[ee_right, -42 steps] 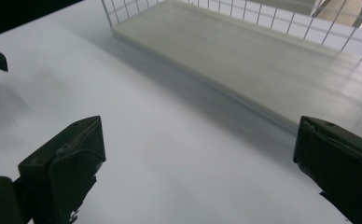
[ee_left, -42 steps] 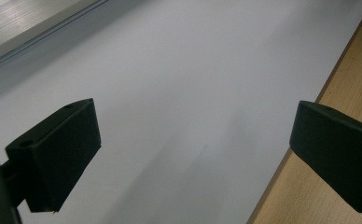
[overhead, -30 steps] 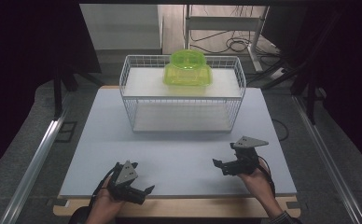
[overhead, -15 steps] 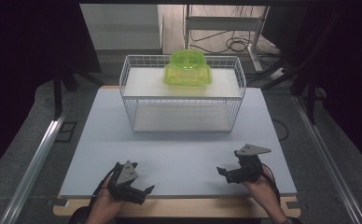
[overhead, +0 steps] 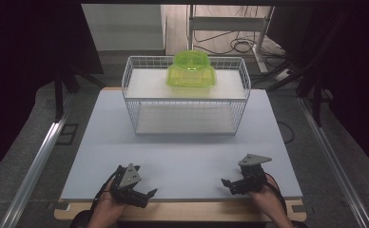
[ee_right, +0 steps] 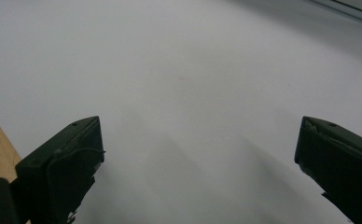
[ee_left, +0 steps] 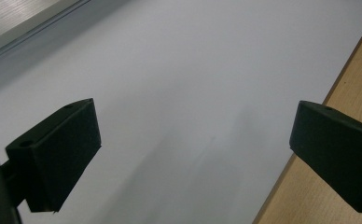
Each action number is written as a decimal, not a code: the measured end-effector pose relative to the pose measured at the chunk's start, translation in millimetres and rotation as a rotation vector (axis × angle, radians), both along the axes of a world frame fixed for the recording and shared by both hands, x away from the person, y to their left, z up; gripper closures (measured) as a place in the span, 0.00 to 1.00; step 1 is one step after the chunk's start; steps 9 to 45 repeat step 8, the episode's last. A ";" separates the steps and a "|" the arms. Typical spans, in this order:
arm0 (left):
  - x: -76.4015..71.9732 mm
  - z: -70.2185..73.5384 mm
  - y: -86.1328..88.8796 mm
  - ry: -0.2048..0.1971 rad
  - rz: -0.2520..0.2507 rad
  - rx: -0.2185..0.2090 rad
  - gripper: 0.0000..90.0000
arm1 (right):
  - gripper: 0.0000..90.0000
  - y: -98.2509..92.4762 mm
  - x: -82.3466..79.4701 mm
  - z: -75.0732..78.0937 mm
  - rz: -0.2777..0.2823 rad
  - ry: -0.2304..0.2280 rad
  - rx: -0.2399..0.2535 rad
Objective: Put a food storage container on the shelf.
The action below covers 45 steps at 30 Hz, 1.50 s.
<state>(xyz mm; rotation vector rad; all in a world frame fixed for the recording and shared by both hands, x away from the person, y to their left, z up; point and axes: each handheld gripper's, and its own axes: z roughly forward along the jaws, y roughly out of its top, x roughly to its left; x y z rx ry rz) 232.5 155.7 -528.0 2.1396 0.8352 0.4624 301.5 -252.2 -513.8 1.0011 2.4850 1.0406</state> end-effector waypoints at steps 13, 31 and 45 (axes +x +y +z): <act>0.9 -0.4 -0.6 0.002 0.003 0.009 0.02 | 0.01 2.1 0.6 -3.6 -0.011 0.011 -0.030; 0.9 -0.4 -0.6 0.002 0.003 0.009 0.02 | 0.01 2.1 0.6 -3.6 -0.011 0.011 -0.030; 0.9 -0.4 -0.6 0.002 0.003 0.009 0.02 | 0.01 2.1 0.6 -3.6 -0.011 0.011 -0.030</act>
